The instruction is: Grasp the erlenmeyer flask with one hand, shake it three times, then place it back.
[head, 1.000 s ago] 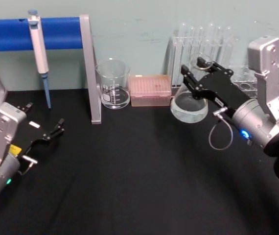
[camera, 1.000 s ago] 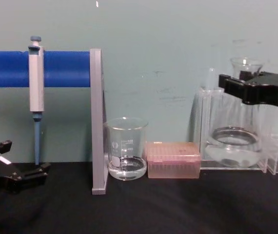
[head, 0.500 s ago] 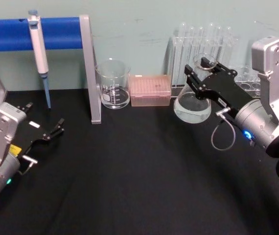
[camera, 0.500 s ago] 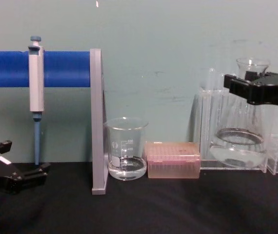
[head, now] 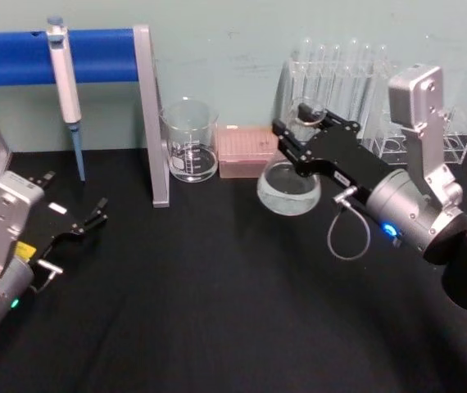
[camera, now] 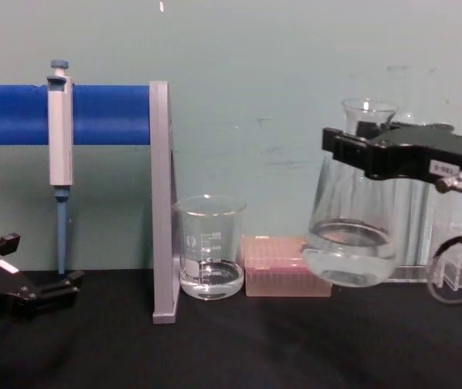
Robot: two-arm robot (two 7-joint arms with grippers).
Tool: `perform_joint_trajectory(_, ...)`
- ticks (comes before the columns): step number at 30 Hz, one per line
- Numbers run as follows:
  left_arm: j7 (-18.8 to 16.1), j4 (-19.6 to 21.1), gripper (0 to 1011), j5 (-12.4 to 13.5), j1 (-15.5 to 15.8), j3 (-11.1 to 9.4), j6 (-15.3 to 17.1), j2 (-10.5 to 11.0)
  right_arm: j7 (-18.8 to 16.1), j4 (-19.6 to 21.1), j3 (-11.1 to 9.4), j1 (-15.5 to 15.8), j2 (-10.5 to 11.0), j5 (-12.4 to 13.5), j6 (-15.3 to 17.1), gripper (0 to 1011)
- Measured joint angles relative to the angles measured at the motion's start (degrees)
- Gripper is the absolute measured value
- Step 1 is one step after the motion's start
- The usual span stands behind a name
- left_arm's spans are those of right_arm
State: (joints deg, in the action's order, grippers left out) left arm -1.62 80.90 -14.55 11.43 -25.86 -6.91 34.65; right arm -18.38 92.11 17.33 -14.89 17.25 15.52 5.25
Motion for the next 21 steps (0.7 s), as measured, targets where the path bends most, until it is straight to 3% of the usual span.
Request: perform_joint_trajectory(21, 0.0, 0.0, 1001, 0.0, 0.0, 0.0, 0.0, 0.0, -4.5, -0.3, 5.1, -1.8, 0.9, 2.8, -1.1, 449)
